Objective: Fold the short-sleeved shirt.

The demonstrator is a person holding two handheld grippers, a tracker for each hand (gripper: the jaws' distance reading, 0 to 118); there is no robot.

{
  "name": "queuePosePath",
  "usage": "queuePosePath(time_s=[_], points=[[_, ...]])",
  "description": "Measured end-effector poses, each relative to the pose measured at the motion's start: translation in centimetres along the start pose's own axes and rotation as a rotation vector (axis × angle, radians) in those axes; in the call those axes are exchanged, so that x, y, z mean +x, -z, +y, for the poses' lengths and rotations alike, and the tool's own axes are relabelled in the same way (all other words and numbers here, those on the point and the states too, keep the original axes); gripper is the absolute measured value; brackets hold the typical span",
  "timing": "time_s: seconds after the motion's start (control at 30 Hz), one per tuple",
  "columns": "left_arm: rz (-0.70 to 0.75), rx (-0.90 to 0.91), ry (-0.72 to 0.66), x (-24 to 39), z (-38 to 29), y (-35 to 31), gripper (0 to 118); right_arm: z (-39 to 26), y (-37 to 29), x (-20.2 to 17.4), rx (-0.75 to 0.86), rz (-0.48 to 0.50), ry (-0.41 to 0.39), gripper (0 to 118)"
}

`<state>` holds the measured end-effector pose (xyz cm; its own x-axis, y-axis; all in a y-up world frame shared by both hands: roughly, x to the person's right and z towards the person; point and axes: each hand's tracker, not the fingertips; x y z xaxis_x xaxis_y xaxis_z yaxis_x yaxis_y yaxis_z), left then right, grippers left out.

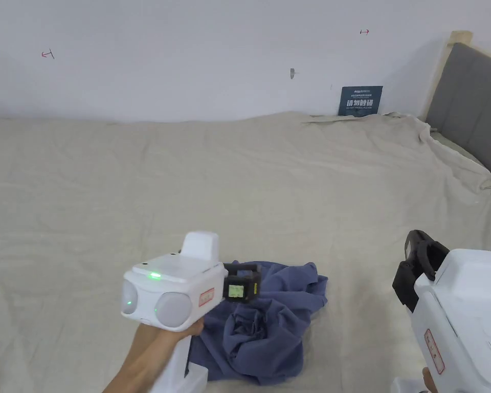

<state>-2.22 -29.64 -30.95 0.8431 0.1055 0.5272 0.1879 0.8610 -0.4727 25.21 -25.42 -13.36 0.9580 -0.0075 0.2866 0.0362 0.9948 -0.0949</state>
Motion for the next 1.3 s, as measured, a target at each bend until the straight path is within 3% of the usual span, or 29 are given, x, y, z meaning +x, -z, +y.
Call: queuePosePath(time_s=[0.33,0.57,0.63,0.7,0.77,0.9,1.07,1.3], points=[[0.322,0.385,0.040,-3.0,-1.7,-7.2,116,0.4,-0.1,-0.9,0.023,0.030,-0.003,0],[0.429,0.447,0.086,-4.3,-3.8,-9.2,113,0.1,-0.4,-1.4,0.022,0.042,-0.005,0],[0.451,0.442,0.100,-4.5,-4.0,-9.3,103,0.0,-0.3,-1.5,0.021,0.045,-0.004,0],[0.440,0.437,0.095,-4.7,-4.2,-9.6,73,0.1,-0.5,-1.8,0.020,0.047,-0.006,0],[0.414,0.445,0.047,-4.9,-4.3,-9.7,33,0.0,-0.5,-1.9,0.018,0.049,-0.008,0],[0.429,0.434,0.046,-4.9,-4.5,-9.4,1,0.0,-0.6,-2.3,0.012,0.051,-0.005,0],[0.422,0.416,0.050,-4.9,-4.4,-9.3,0,0.2,-0.6,-2.5,0.011,0.057,-0.005,0],[0.348,0.123,-0.050,-6.1,-4.3,-7.2,0,0.0,-0.2,-2.4,0.007,0.059,-0.007,0]])
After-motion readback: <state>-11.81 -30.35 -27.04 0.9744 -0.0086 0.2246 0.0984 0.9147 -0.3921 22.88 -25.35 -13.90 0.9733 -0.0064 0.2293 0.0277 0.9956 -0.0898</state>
